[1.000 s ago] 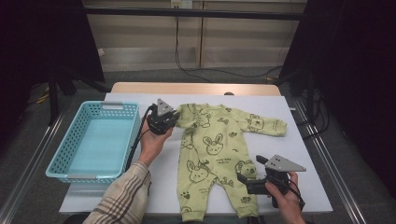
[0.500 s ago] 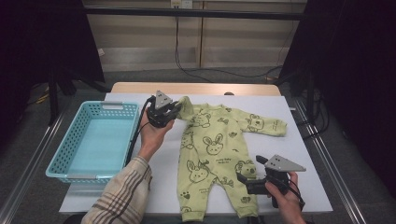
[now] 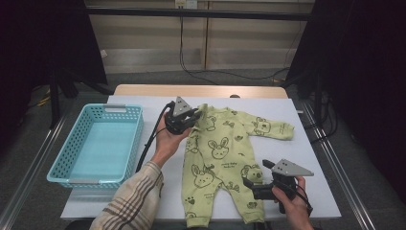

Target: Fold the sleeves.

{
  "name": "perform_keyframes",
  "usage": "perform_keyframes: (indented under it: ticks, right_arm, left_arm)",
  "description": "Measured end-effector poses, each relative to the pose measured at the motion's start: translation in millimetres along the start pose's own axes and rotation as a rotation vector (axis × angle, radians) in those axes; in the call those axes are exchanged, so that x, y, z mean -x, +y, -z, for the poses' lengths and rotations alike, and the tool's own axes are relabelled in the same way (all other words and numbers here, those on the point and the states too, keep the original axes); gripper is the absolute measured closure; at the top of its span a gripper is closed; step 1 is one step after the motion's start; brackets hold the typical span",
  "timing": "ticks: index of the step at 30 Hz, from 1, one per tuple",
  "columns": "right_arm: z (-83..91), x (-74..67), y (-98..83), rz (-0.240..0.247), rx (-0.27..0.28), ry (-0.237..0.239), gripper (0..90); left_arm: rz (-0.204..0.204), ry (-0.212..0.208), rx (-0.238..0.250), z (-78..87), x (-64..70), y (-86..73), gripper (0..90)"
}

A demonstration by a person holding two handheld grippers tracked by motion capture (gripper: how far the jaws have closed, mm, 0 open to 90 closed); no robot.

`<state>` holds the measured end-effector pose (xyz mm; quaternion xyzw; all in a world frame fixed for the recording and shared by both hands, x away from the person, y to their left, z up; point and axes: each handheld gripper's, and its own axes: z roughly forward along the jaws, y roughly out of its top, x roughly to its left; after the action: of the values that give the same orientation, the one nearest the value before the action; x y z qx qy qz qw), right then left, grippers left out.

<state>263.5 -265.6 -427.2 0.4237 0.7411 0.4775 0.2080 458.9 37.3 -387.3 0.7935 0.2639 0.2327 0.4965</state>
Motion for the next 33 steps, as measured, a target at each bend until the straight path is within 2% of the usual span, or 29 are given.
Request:
perform_keyframes:
  ticks: [4,7,10,13,19,24,31,33]
  right_arm:
    - [-0.2,0.3,-0.1,0.000,0.001,-0.002,2.3]
    - [0.1,0.5,-0.2,0.008,0.000,-0.004,2.3]
    - [0.5,0.4,-0.2,0.006,0.002,-0.001,2.3]
    - [0.6,0.5,-0.3,0.007,0.003,-0.001,2.3]
    - [1.0,0.3,-0.4,0.009,0.002,0.000,2.3]
    - [1.0,0.2,-0.3,0.012,0.005,0.006,2.3]
    - [1.1,0.5,-0.4,0.010,0.003,0.002,2.3]
    - [1.2,0.2,-0.4,0.011,0.004,0.003,2.3]
  left_arm:
    - [0.020,-0.019,-0.001,-7.7,8.1,-2.5,77.6]
    - [0.015,-0.034,-0.014,-14.6,15.4,-6.1,77.3]
    - [0.040,-0.052,-0.018,-19.6,19.5,-9.7,76.6]
    - [0.047,-0.080,-0.031,-24.0,23.9,-13.4,76.5]
    - [0.064,-0.110,-0.055,-32.5,28.8,-18.7,75.6]
    - [0.047,-0.120,-0.067,-39.1,35.6,-23.2,74.9]
    - [0.047,-0.141,-0.091,-43.9,44.0,-27.3,71.8]
    - [0.047,-0.155,-0.080,-43.7,49.3,-27.8,70.0]
